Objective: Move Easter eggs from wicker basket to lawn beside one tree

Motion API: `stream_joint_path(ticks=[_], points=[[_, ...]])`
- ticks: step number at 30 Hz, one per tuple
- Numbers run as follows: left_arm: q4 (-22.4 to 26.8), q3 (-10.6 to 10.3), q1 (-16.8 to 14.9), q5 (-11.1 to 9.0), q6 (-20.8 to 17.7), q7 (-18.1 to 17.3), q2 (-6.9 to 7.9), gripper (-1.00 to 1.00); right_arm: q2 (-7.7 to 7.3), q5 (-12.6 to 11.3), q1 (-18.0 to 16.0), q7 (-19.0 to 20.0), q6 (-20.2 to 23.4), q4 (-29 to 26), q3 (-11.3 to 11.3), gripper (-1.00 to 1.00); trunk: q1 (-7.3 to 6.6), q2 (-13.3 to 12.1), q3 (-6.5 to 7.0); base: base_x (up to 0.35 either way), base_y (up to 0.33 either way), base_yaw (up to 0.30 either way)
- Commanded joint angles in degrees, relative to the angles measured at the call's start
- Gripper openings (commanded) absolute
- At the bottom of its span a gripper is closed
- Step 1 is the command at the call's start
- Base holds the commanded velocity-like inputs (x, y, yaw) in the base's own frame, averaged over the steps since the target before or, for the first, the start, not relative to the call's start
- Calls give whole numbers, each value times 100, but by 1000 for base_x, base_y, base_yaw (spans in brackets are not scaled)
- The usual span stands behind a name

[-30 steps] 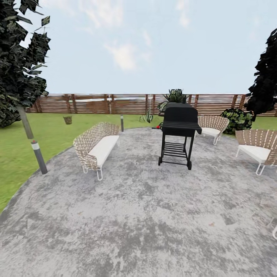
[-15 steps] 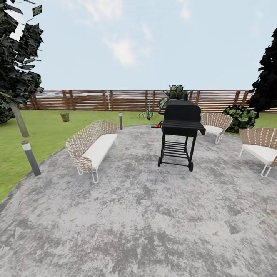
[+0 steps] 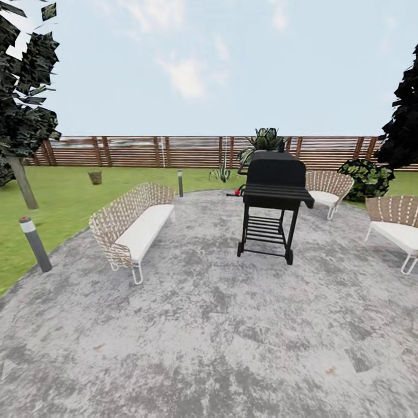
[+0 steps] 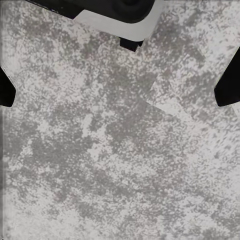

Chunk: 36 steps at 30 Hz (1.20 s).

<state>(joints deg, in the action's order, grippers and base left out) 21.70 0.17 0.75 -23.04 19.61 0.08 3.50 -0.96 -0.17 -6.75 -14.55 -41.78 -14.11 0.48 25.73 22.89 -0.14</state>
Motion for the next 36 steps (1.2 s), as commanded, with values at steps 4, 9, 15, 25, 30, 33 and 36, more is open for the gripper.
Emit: stream_joint_path(ticks=[4, 9, 15, 25, 30, 33, 36], points=[[9, 1, 7, -16, 5, 1, -4, 100, 0, -1, -2, -13, -13, 5, 7, 100, 6, 3, -2, 331, -84, 0], [9, 1, 5, -16, 7, -13, -1, 100, 0, 7, -2, -13, -22, 5, 8, 100, 6, 3, -2, 331, -54, 0], [9, 1, 7, -16, 8, -21, 1, 100, 0, 8, -2, -13, -23, 5, 9, 100, 6, 3, -2, 332, 24, 0], [9, 1, 7, -16, 8, -25, 2, 100, 0, 8, -2, -13, -15, 5, 10, 100, 6, 3, -2, 333, 68, 0], [9, -5, 5, -15, -27, -21, -12, 100, 4, 8, -2, -13, -5, 5, 12, 100, 6, 3, -2, 333, 58, 0], [0, -33, 4, 178, -54, -18, -164, 100, 7, 8, -2, -13, 5, 11, 13, 100, 6, 3, -2, 333, 13, 0], [84, -48, -28, 584, -62, 2, -322, 100, 8, 8, -2, -10, 10, 20, 13, 100, 6, 3, -2, 333, 2, 0]])
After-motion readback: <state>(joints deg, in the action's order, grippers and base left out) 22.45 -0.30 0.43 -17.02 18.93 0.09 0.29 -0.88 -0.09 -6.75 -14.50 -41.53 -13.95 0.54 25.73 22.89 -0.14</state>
